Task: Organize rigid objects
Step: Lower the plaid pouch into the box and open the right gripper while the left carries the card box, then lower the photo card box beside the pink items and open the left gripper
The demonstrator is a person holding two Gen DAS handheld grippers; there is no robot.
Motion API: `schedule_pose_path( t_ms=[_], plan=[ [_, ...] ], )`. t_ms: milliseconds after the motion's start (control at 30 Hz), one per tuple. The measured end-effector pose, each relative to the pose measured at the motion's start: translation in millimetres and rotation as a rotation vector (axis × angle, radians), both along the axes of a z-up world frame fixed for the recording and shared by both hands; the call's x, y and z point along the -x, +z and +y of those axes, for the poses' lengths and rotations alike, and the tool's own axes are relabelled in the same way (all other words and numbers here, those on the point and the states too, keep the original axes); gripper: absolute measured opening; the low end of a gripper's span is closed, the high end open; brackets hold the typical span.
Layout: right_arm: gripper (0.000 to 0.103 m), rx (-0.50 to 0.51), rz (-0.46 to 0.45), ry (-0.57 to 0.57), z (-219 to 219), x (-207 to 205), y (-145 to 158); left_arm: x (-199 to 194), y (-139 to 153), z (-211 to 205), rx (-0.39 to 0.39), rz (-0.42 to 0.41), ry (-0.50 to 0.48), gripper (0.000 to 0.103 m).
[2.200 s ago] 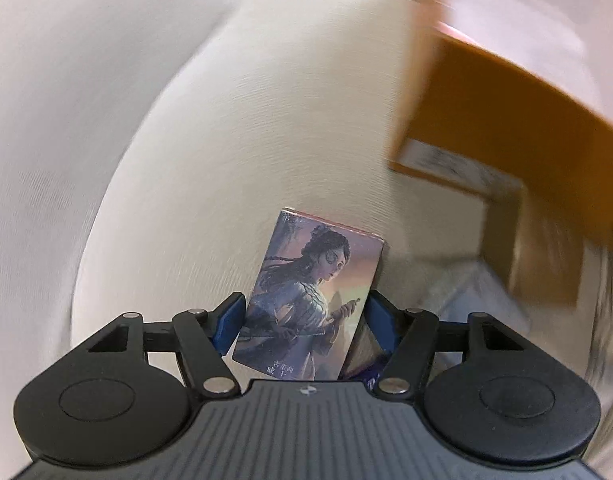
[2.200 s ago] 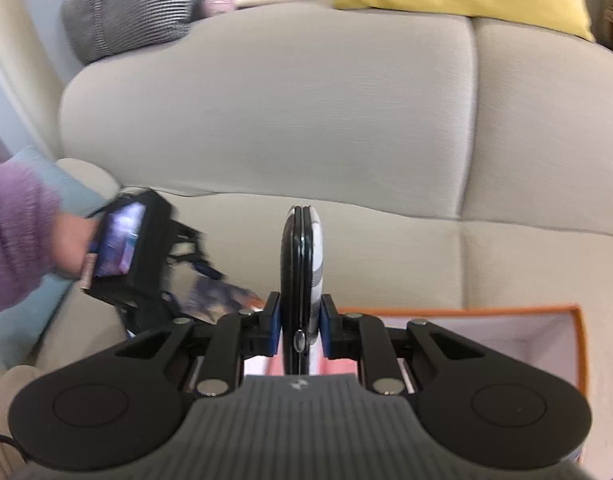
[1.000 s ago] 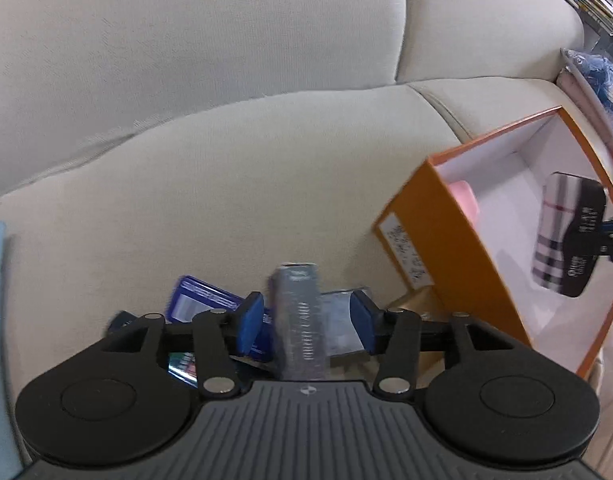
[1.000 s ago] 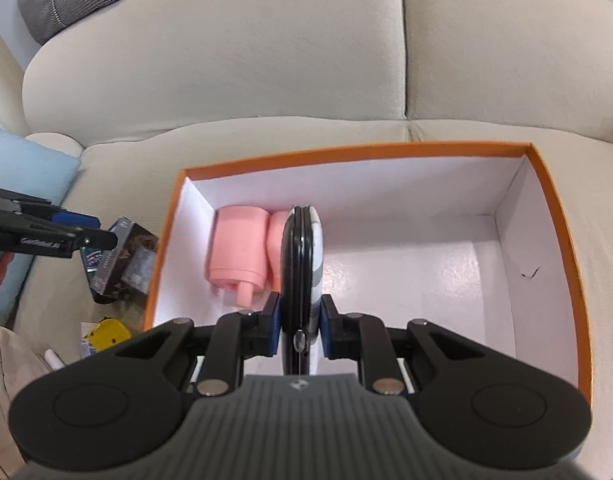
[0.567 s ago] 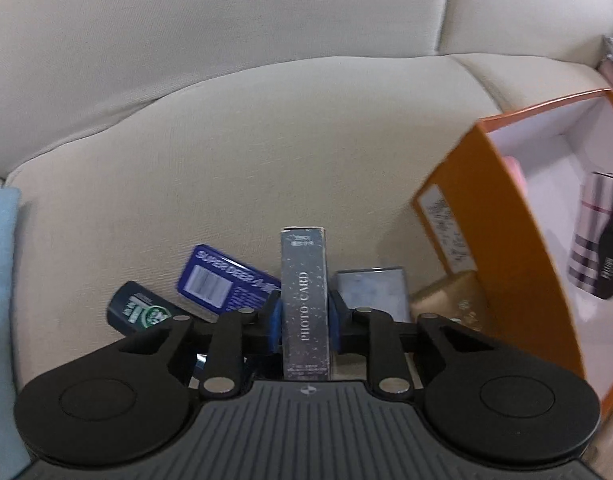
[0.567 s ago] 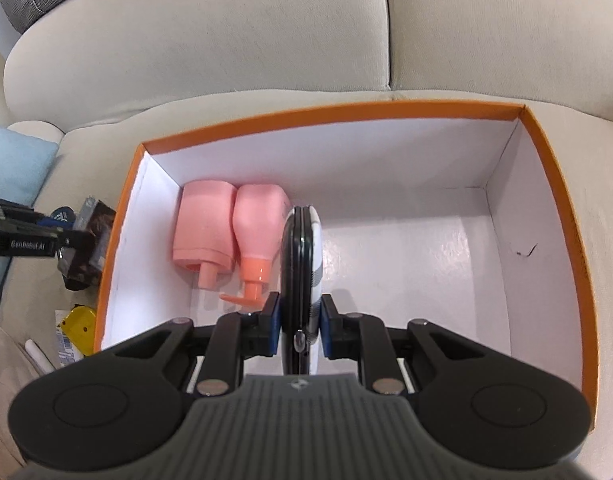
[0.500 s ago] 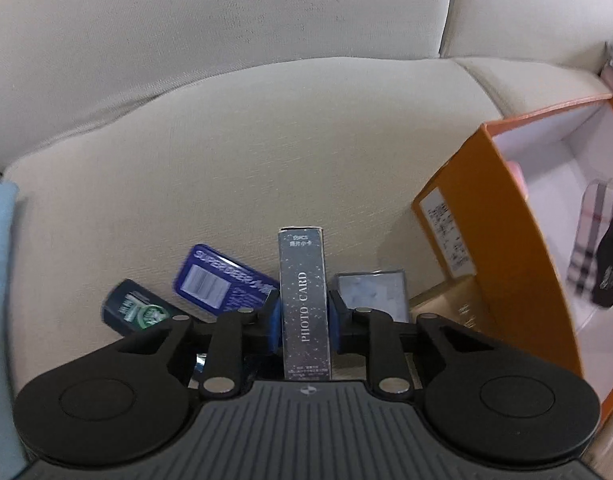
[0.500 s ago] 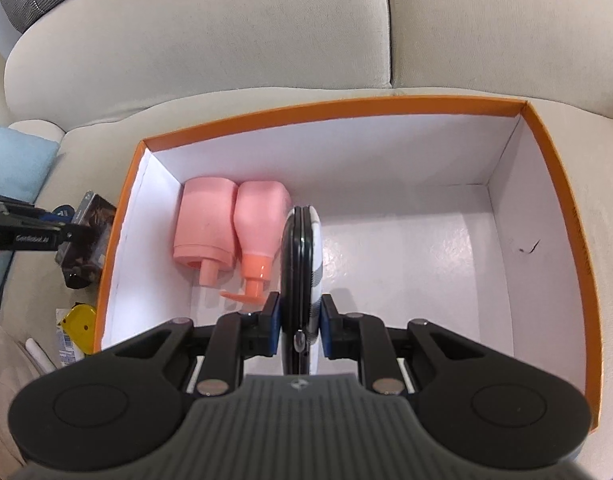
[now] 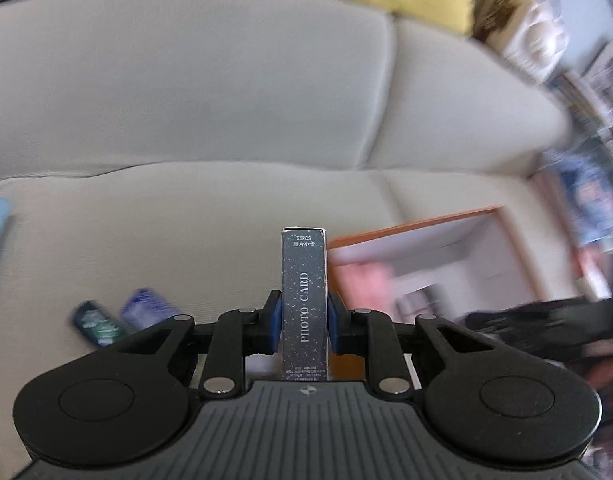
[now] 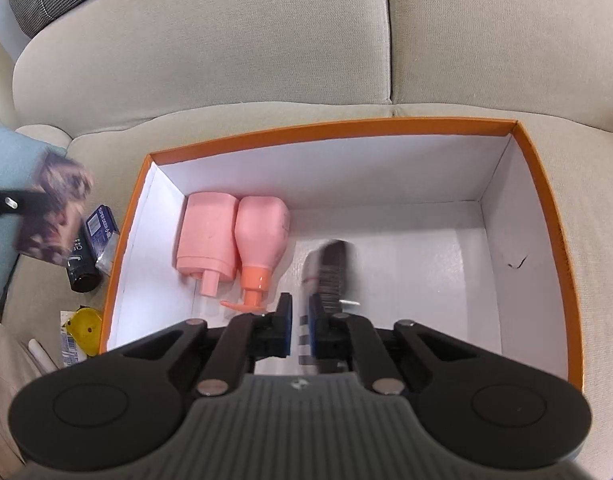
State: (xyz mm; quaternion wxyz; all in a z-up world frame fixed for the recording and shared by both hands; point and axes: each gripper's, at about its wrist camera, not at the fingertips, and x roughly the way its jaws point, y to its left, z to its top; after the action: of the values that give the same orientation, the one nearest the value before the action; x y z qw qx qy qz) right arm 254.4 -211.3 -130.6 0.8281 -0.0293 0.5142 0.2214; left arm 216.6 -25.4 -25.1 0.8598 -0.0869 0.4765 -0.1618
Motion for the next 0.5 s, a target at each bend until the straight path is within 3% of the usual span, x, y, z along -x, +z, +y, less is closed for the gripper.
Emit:
schedule_pose_path(
  t_ms=[100, 233, 300, 500],
  plan=[
    [0.020, 0.025, -0.012, 0.003, 0, 0, -5, 1, 7, -22, 0.067, 0.005, -0.037, 0.025],
    [0.024, 0.067, 0.004, 0.053, -1, 2, -14, -6, -5, -57, 0.111, 0.053, -0.069, 0.025],
    [0.045, 0.108, 0.014, 0.087, -1, 1, -21, -11, -20, -72, 0.129, 0.092, -0.076, 0.025],
    [0.065, 0.236, 0.068, 0.205, -1, -10, -47, -29, -63, -103, 0.120, 0.220, -0.035, 0.025]
  ],
)
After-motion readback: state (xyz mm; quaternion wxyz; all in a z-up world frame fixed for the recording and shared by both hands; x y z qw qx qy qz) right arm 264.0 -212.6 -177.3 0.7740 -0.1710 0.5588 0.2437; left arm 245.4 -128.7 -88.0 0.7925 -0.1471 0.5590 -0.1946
